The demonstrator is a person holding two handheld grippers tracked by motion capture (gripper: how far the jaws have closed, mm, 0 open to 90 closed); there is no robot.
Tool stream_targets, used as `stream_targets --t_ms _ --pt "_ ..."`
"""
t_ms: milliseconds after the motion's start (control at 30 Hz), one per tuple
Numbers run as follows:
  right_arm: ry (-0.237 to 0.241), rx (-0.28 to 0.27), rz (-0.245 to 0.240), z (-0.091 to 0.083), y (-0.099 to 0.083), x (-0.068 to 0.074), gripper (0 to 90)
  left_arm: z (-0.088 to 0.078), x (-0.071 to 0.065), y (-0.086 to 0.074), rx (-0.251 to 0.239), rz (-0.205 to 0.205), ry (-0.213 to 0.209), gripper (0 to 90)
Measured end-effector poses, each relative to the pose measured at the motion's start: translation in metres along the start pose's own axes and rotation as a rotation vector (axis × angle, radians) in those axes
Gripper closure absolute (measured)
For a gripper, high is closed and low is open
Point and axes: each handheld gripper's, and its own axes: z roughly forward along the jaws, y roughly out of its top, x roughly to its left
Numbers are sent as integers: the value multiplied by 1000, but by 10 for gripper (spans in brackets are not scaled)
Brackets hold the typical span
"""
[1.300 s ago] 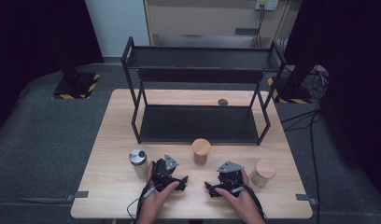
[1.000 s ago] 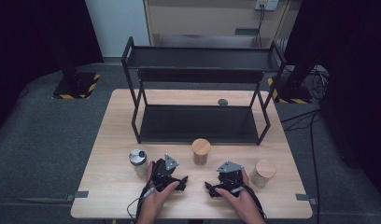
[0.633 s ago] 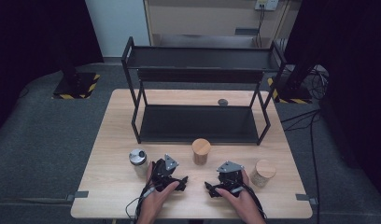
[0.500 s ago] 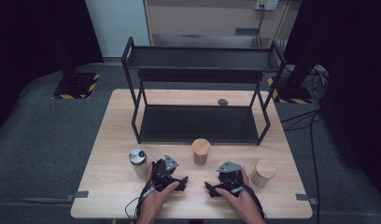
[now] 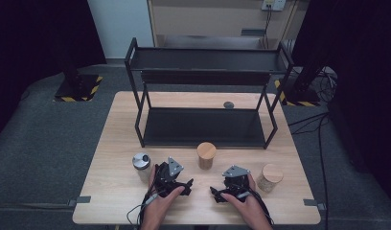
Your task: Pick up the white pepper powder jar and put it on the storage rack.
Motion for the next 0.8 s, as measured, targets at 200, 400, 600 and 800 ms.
stream_targets --t_ms 200,400,600,800 --pt "0 0 0 0 0 0 4 -16 -3 12 -4 12 -1 24" --pt "0 0 0 0 0 0 4 -29 -4 25 -2 33 0 24" --pt "0 0 1 0 0 0 4 -37 -3 32 -7 38 6 23" --pt "0 0 1 0 0 0 4 -44 2 38 -15 42 3 20"
